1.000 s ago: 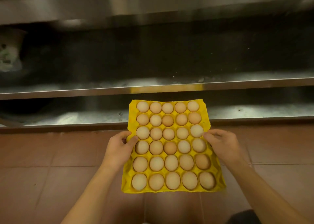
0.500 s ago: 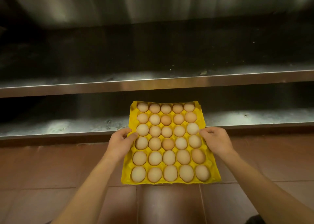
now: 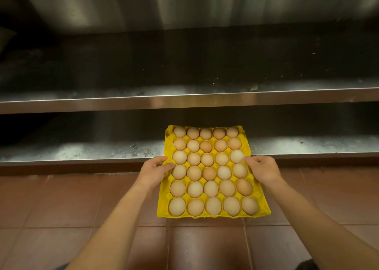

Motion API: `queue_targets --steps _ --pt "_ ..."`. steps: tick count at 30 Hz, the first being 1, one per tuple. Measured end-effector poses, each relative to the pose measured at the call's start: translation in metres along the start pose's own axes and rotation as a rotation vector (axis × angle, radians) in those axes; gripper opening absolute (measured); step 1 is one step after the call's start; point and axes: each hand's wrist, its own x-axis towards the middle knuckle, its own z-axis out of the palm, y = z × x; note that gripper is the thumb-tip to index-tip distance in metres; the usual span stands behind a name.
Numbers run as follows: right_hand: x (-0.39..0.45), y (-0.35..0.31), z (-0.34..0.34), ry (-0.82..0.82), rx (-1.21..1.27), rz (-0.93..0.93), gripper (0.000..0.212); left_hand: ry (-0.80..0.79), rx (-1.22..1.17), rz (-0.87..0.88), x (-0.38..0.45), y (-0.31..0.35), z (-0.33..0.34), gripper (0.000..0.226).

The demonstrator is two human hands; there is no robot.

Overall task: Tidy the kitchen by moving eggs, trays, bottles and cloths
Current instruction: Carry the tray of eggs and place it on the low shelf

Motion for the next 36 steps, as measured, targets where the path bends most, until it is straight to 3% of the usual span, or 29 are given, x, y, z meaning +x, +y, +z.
queue_targets --steps 3,7,14,20,24,36 --pt "0.003 0.0 -0.001 0.0 0.055 0.025 0.042 0.005 -0.053 -0.022 0.005 -0.001 -0.001 0.048" --pt "0.001 0.001 -0.004 -0.07 0.104 0.079 0.033 0.002 -0.158 -0.093 0.01 -0.007 -0.003 0.05" --pt "0.009 0.002 -0.01 -0.186 0.071 0.16 0.034 0.009 -0.182 -0.152 0.008 -0.011 0.0 0.015" --pt "0.005 -0.003 -0.018 -0.382 0.03 0.228 0.041 -0.009 -0.136 -0.18 0.014 -0.013 -0.004 0.024" --pt "0.002 0.005 -0.02 -0.484 0.141 0.277 0.045 0.004 -0.122 -0.185 0.017 -0.012 -0.005 0.033" --pt "0.01 0.002 -0.009 -0.301 0.273 0.303 0.044 0.059 -0.247 -0.13 0.028 -0.013 0.002 0.027"
